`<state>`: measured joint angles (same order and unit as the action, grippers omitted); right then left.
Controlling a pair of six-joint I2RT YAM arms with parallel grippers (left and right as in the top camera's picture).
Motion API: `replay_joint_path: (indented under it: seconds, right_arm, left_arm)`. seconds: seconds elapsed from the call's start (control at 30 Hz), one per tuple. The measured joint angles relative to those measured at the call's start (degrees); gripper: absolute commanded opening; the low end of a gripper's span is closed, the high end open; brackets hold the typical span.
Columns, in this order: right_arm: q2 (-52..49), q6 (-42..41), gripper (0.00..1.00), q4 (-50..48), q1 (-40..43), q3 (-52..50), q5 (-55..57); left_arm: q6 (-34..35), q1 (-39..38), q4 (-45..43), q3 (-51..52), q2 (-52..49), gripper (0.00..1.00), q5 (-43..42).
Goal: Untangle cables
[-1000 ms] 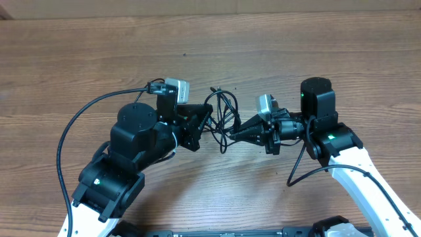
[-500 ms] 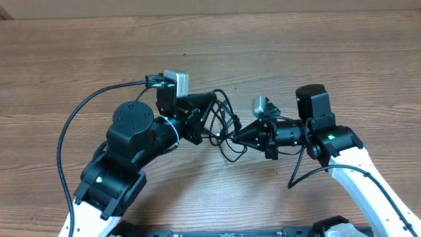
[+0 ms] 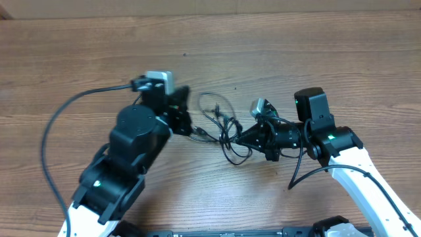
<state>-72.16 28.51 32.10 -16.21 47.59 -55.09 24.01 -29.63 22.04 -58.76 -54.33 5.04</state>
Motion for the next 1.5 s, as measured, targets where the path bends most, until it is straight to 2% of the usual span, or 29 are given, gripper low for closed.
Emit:
replay_joint_path:
  seconds: [0.13, 0.2, 0.23, 0.33, 0.37, 0.4, 0.43, 0.47, 0.53, 0.57, 0.6, 0.67, 0.77, 0.87, 1.07, 1.17, 1.23, 1.3, 1.37, 1.47, 1.5]
  right_arm:
    - [-0.17, -0.20, 0.04, 0.48, 0.11, -0.13, 2.21]
    - [-0.17, -0.20, 0.04, 0.44, 0.09, -0.15, 2.64]
    - [-0.20, -0.22, 0.04, 0.42, 0.11, -0.13, 2.80]
    - [-0.20, -0.22, 0.04, -0.66, 0.09, -0.13, 2.73]
    - [-0.20, -0.22, 0.04, -1.11, 0.09, -0.15, 2.43]
    - [-0.20, -0.31, 0.04, -1.86, 0.09, -0.15, 1.49]
    - [-0.20, -0.44, 0.04, -3.17, 0.09, -0.15, 0.24]
    - [-0.22, -0.50, 0.04, -3.85, 0.09, -0.15, -0.70]
    - [-0.22, -3.02, 0.04, -7.98, 0.09, -0.35, -3.72]
    - [-0.24, -4.76, 0.04, -10.34, 0.09, -0.44, -4.63]
    - [-0.24, -7.78, 0.04, -13.68, 0.09, -0.46, -5.99]
    - [-0.24, -11.61, 0.04, -17.46, 0.09, -0.46, -7.67]
    - [-0.24, -17.03, 0.04, -23.41, 0.09, -0.48, -10.45]
    - [-0.24, -23.54, 0.04, -29.29, 0.09, -0.50, -14.32]
    - [-0.22, -28.81, 0.04, -31.50, 0.09, -0.50, -18.08]
    - [-0.22, -29.75, 0.04, -31.78, 0.09, -0.50, -19.98]
    - [-0.22, -29.99, 0.04, -31.95, 0.09, -0.50, -20.79]
    - [-0.22, -30.03, 0.04, -32.06, 0.09, -0.50, -21.27]
    - [-0.22, -30.05, 0.04, -32.04, 0.09, -0.50, -21.44]
    - [-0.22, -30.08, 0.04, -32.06, 0.09, -0.50, -21.57]
    - [-0.22, -30.05, 0.04, -32.06, 0.09, -0.50, -21.59]
  left_arm:
    - [-6.10, 0.74, 3.41, -0.20, 2.75, 0.08, 11.82]
    - [-8.63, 0.74, 5.35, -0.20, 2.78, 0.18, 15.52]
    - [-9.53, 0.74, 5.95, -0.22, 2.73, 0.21, 16.31]
    - [-10.73, 0.74, 7.78, -0.22, 2.69, 0.18, 15.13]
    - [-10.71, 0.74, 8.50, -0.22, 2.69, 0.22, 13.05]
    - [-9.92, 0.74, 9.11, -0.22, 2.58, 0.40, 10.62]
    - [-8.96, 0.74, 9.66, -0.22, 2.56, 0.46, 9.03]
    - [-6.93, 0.74, 10.23, -0.22, 2.38, 0.59, 6.67]
    - [-2.12, 0.74, 10.78, -0.22, 2.01, 0.61, 2.14]
    - [0.24, 0.74, 10.78, -0.22, 1.92, 0.66, -0.02]
    - [1.90, 0.74, 10.73, -0.22, 1.81, 0.78, -1.64]
    - [5.95, 0.74, 10.73, -0.22, 1.79, 0.85, -4.55]
    - [12.07, 0.74, 10.82, -0.22, 1.79, 0.90, -7.15]
    - [18.60, 0.74, 10.78, -0.22, 1.75, 0.89, -8.72]
    - [33.35, 0.74, 10.62, -0.22, 1.07, 0.85, -11.37]
    - [39.32, 0.74, 10.36, -0.22, -0.24, 0.77, -13.35]
    - [40.83, 0.74, 8.68, -0.22, -1.27, 0.70, -14.97]
    - [42.10, 0.74, 6.54, -0.22, -2.51, 0.57, -17.11]
    - [42.97, 0.74, 5.31, -0.22, -3.76, 0.38, -19.21]
    - [43.93, 0.74, 4.50, -0.22, -5.01, 0.16, -20.98]
    - [44.06, 0.74, 4.50, -0.22, -5.20, 0.06, -21.44]
